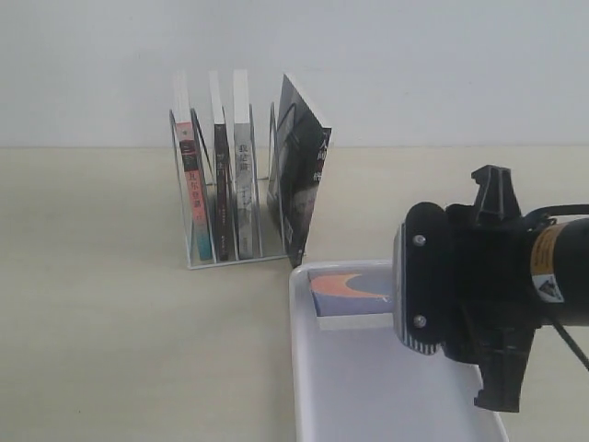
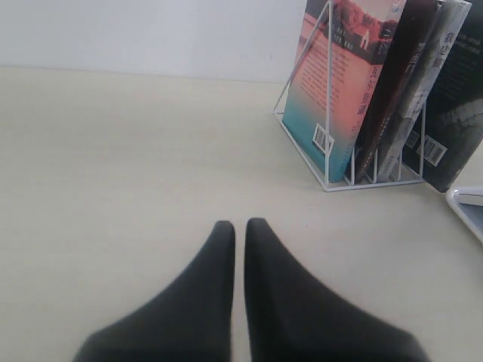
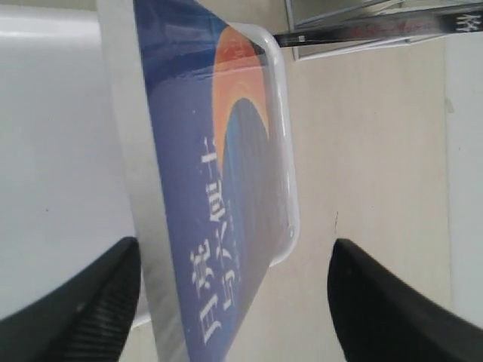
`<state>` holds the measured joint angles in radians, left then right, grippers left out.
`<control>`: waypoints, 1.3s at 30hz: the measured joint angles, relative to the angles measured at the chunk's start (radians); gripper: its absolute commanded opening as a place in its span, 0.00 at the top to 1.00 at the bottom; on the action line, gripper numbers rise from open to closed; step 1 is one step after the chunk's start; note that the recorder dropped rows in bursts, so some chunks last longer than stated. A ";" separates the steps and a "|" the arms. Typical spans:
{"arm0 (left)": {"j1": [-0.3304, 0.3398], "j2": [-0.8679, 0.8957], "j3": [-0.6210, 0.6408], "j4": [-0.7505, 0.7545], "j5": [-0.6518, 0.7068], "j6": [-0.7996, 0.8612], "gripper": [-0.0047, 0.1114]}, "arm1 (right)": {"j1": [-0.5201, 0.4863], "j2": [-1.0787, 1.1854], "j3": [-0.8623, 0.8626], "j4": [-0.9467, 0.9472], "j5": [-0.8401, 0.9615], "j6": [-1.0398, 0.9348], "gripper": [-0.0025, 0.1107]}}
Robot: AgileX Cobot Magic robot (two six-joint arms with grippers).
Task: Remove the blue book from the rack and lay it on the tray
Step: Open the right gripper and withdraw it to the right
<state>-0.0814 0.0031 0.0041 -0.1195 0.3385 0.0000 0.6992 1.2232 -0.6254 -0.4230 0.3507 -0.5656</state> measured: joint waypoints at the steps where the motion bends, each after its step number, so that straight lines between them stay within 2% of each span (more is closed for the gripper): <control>1: 0.000 0.000 0.000 0.000 0.000 0.000 0.92 | 0.000 -0.014 0.000 0.011 0.007 0.000 0.39; 20: 0.000 0.000 0.000 0.000 0.000 0.000 0.92 | 0.000 -0.370 0.000 0.045 0.023 0.038 0.40; 23: 0.000 0.000 0.000 0.000 0.000 0.000 0.92 | 0.000 -0.432 0.000 0.045 0.021 0.122 0.39; 32: 0.000 0.000 0.000 0.000 0.000 0.000 0.92 | 0.000 -0.532 0.000 0.048 0.026 0.566 0.39; 39: 0.000 0.000 0.000 0.000 0.000 0.000 0.92 | 0.000 -0.532 0.000 0.048 0.042 0.703 0.39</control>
<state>-0.0814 0.0031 0.0041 -0.1195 0.3385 0.0000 0.6992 0.6912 -0.6254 -0.3746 0.3924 0.1375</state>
